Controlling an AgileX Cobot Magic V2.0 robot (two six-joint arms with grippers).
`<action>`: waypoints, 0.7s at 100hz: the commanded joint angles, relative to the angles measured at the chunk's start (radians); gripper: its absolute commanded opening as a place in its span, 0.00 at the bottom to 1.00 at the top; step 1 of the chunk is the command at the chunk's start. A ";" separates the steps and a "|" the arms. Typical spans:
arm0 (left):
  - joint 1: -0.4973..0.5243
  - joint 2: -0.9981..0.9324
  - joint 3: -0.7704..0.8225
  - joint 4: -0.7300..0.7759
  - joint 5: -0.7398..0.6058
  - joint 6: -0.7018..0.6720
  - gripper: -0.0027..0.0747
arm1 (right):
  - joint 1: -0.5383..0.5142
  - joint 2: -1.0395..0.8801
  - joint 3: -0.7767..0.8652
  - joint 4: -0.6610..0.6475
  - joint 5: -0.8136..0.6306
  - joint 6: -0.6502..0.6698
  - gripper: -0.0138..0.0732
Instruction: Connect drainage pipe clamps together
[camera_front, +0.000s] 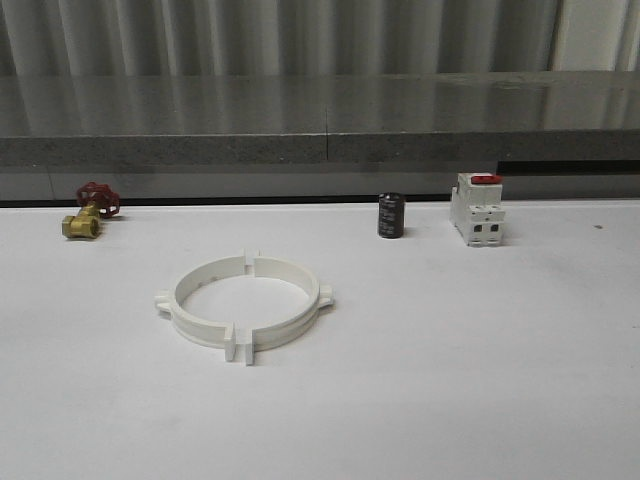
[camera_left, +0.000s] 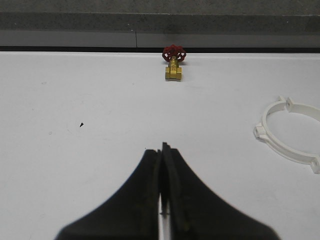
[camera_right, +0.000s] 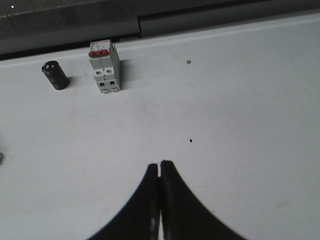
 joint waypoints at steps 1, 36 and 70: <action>-0.001 0.006 -0.025 -0.008 -0.073 -0.002 0.01 | -0.003 -0.048 0.042 -0.043 -0.168 -0.004 0.08; -0.001 0.006 -0.025 -0.008 -0.073 -0.002 0.01 | 0.004 -0.268 0.303 -0.115 -0.462 -0.004 0.08; -0.001 0.006 -0.025 -0.008 -0.073 -0.002 0.01 | -0.114 -0.400 0.466 0.069 -0.657 -0.276 0.08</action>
